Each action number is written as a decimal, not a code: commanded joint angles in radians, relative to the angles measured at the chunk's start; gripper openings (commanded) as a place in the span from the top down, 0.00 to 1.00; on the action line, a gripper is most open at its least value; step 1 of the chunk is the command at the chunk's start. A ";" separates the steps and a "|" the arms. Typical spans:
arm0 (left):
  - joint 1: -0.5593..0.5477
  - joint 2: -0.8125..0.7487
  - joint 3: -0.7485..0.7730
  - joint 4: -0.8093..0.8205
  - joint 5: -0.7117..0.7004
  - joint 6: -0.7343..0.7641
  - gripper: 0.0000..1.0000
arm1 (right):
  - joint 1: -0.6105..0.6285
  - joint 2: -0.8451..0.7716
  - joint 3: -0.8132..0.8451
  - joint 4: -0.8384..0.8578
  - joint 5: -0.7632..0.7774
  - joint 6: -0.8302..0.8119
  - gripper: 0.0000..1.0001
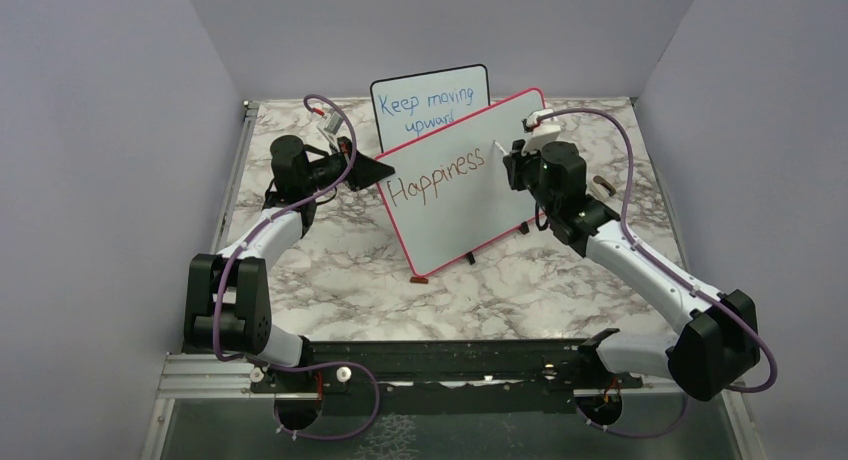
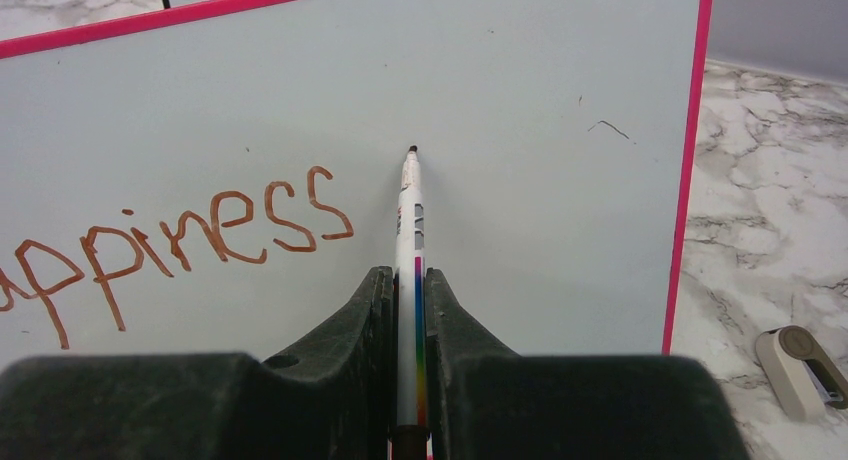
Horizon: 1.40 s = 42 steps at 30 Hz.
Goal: Write a sentence on the whiteboard
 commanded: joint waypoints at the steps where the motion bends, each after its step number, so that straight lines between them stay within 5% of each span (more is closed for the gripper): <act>1: -0.004 0.029 -0.001 -0.078 -0.006 0.079 1.00 | -0.006 0.015 0.030 0.004 -0.021 0.007 0.99; 42: -0.003 0.027 -0.001 -0.083 -0.011 0.082 1.00 | -0.006 -0.013 -0.015 0.011 0.032 0.025 0.99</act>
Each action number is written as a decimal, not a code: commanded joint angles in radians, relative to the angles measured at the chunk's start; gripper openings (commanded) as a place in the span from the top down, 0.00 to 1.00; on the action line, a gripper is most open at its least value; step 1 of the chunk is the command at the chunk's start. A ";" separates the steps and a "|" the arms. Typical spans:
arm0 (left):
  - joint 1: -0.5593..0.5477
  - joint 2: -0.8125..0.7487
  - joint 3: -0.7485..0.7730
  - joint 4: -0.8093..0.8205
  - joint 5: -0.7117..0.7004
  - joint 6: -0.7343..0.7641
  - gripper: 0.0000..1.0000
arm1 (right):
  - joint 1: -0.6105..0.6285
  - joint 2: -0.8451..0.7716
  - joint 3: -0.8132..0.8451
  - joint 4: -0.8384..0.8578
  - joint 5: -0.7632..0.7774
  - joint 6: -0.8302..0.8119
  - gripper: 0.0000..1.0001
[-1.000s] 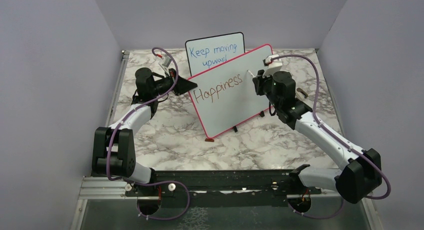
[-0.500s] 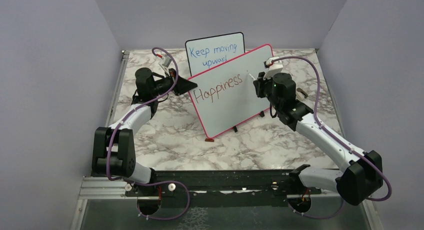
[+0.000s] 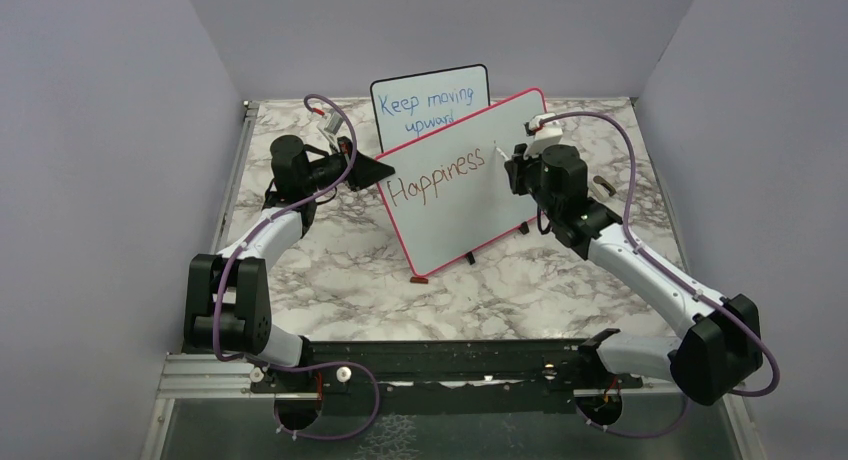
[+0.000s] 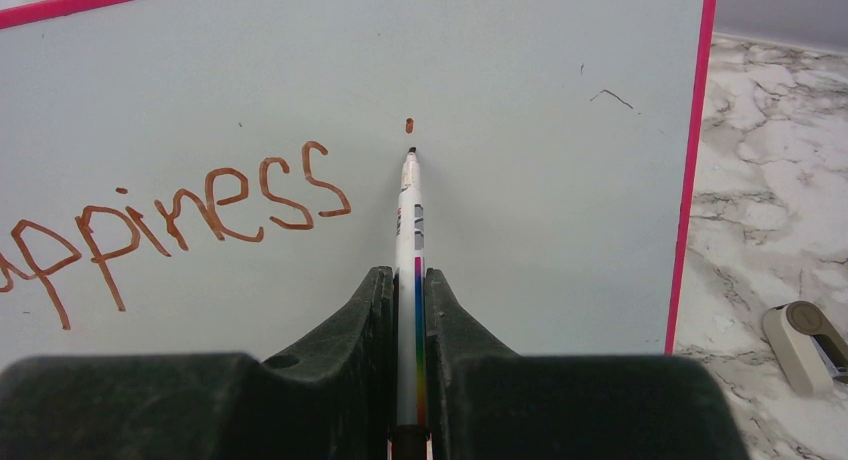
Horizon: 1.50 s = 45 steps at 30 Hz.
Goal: Write a sentence on the whiteboard
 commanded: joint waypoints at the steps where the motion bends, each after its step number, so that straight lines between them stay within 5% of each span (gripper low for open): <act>1: -0.003 0.028 -0.003 -0.080 -0.011 0.079 1.00 | -0.004 0.013 0.003 0.048 0.029 -0.002 0.99; 24: -0.003 0.030 -0.001 -0.082 -0.011 0.078 1.00 | -0.004 -0.022 -0.045 -0.099 0.013 0.024 0.99; 45: -0.004 0.026 -0.001 -0.082 -0.010 0.078 1.00 | -0.014 -0.020 0.024 0.027 0.033 -0.007 0.99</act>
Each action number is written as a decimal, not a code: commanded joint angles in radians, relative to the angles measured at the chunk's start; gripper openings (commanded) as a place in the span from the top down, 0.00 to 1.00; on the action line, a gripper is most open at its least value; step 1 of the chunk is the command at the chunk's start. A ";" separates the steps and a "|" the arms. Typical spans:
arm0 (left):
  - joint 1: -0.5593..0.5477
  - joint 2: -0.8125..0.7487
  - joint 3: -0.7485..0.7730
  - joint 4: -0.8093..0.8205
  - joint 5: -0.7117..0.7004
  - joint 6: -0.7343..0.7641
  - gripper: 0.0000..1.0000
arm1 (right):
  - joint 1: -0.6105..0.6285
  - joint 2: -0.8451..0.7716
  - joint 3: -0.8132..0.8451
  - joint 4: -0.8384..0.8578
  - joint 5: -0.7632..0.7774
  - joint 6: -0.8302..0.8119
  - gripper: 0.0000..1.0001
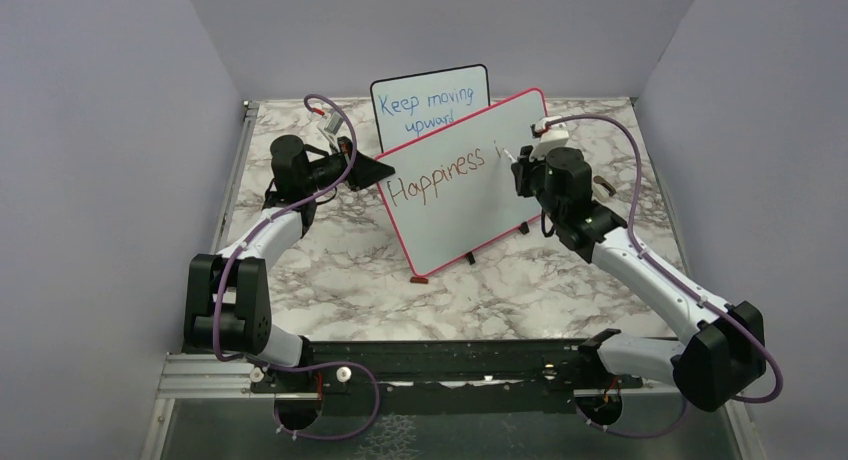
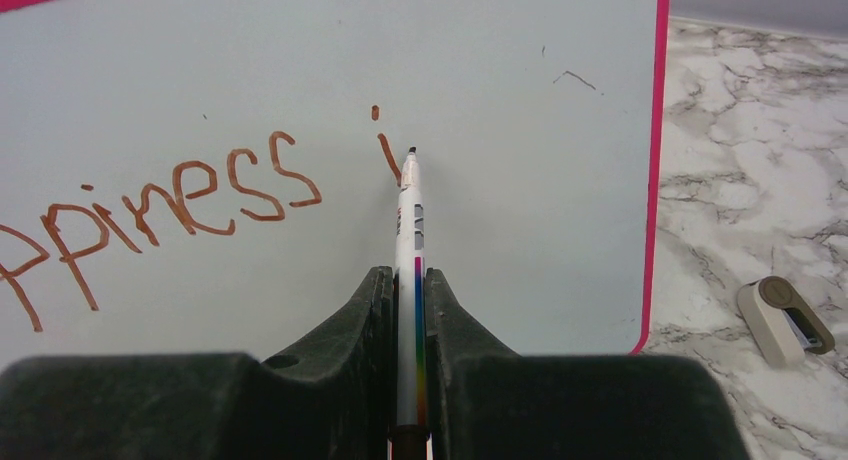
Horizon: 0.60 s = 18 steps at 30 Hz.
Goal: Write a sentence on the whiteboard
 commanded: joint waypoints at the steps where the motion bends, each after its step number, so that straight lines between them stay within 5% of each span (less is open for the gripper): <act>1: -0.004 0.026 -0.002 -0.079 -0.010 0.077 1.00 | -0.008 0.017 0.053 0.055 -0.002 -0.015 0.99; 18: -0.003 0.028 -0.002 -0.081 -0.011 0.079 1.00 | -0.013 0.059 0.059 0.042 -0.016 -0.008 0.99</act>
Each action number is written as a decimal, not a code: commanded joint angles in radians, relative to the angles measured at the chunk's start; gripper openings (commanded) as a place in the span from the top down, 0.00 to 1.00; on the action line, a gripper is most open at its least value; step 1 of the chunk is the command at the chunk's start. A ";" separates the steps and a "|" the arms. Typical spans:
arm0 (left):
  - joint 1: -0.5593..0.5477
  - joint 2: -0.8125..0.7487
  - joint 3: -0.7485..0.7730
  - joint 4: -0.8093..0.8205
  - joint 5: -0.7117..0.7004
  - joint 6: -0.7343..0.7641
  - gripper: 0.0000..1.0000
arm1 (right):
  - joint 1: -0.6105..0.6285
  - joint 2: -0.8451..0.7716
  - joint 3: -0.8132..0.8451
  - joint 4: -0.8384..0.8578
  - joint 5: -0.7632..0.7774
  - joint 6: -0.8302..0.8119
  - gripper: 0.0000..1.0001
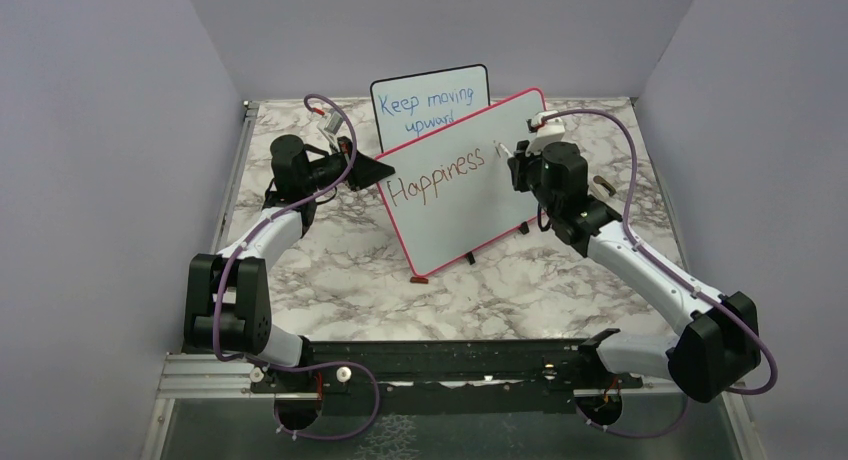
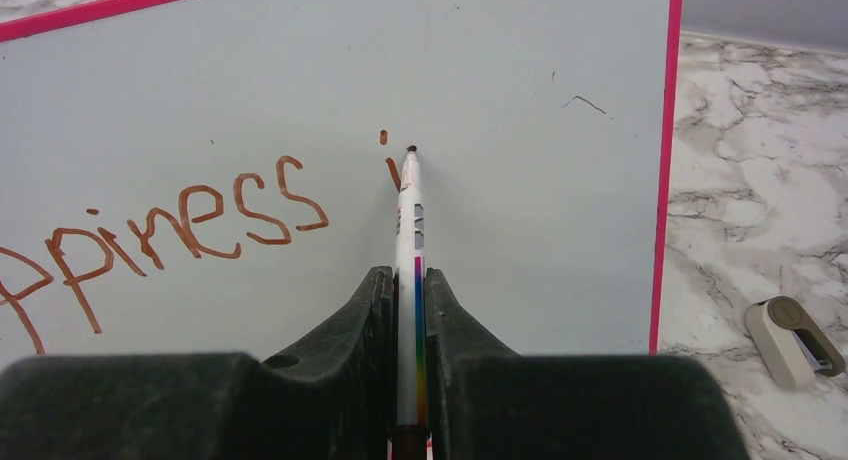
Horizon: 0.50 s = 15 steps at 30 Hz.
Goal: Write a sentence on the whiteboard
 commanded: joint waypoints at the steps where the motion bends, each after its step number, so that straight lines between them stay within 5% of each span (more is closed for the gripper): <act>1: -0.004 0.028 -0.003 -0.080 -0.011 0.080 1.00 | -0.009 0.005 0.018 0.004 -0.005 0.001 0.99; 15: -0.004 0.029 -0.003 -0.082 -0.011 0.079 1.00 | -0.011 -0.027 -0.041 -0.080 0.004 0.035 0.99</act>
